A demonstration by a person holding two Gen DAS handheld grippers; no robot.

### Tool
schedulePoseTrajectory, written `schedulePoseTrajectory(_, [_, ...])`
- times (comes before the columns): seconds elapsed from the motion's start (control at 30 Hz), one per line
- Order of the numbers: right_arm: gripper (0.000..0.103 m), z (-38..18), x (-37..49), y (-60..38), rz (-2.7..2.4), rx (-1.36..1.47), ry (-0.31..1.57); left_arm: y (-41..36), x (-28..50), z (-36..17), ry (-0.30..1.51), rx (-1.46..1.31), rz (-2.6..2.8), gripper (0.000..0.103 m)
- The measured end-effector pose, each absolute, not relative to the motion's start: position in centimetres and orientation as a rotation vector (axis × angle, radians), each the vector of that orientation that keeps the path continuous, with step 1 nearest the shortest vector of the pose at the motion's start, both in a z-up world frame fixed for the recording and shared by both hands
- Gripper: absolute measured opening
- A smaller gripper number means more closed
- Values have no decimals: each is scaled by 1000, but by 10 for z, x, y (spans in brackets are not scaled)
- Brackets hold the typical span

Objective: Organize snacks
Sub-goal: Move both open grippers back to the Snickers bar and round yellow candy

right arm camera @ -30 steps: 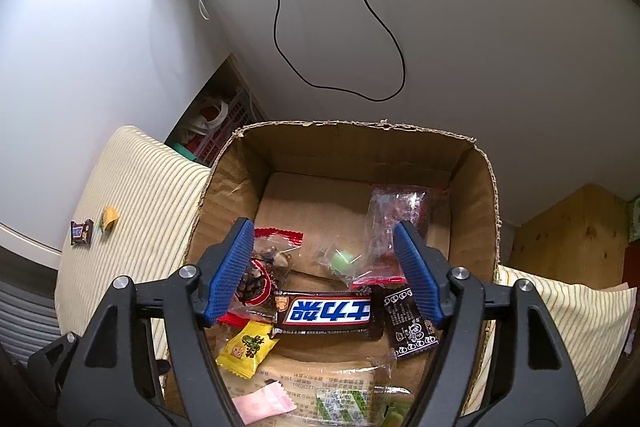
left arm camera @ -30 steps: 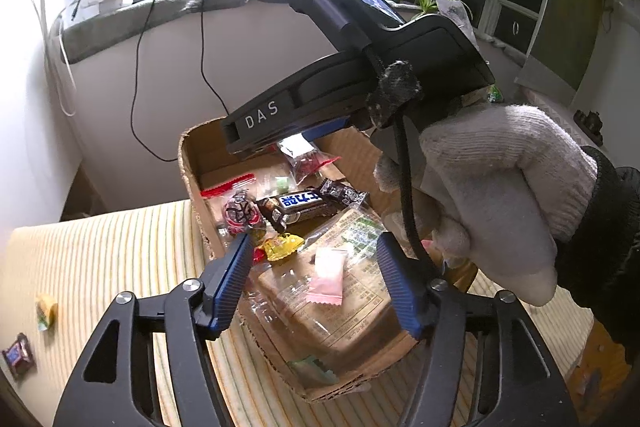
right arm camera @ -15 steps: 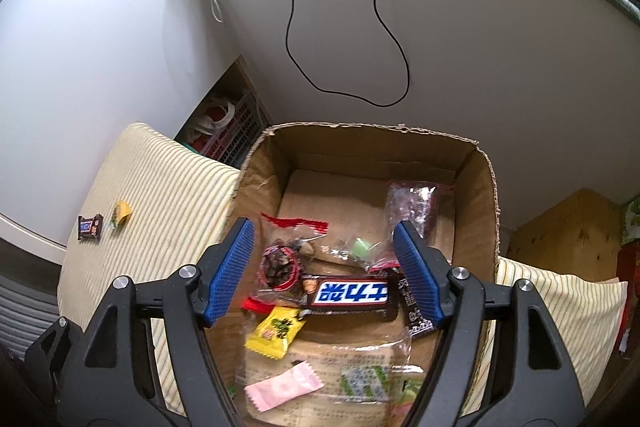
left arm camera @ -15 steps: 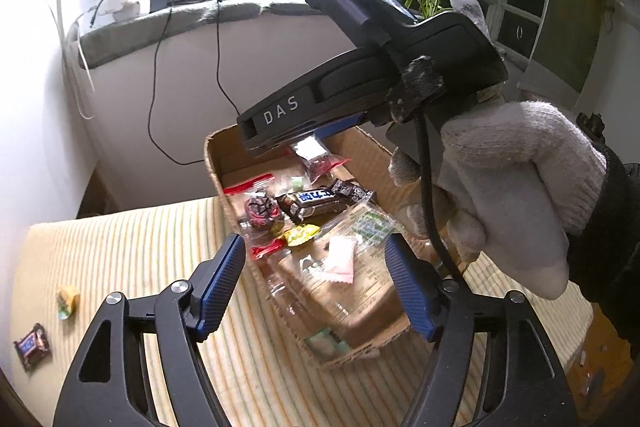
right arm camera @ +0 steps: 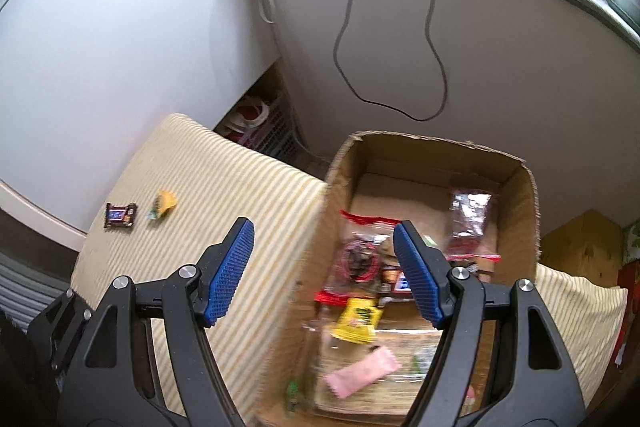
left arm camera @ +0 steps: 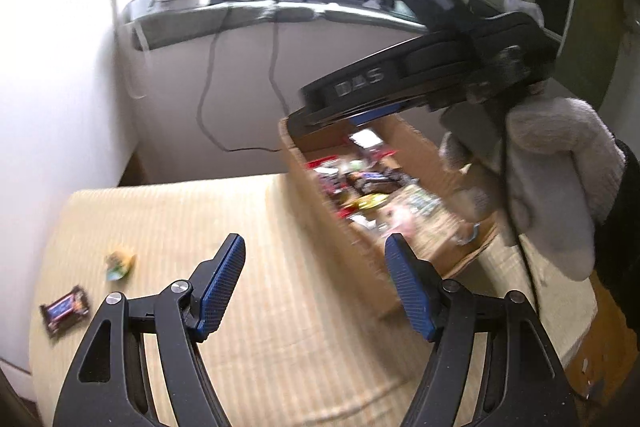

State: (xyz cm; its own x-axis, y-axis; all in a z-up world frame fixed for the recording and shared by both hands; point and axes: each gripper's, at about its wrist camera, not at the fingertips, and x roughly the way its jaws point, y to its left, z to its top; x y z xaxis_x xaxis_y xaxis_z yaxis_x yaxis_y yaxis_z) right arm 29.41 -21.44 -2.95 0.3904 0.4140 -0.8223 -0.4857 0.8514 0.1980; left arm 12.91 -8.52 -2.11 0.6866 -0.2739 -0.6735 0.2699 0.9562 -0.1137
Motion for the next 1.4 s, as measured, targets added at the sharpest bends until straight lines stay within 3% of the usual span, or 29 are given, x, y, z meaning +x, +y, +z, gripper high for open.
schedulePoseTrajectory(0.77, [75, -47, 264, -79, 786, -160, 1068, 106, 128, -64, 860, -152, 2, 72])
schedulePoseTrajectory(1.4, [75, -90, 274, -21, 848, -88, 1191, 140, 172, -107, 1011, -219, -20, 72])
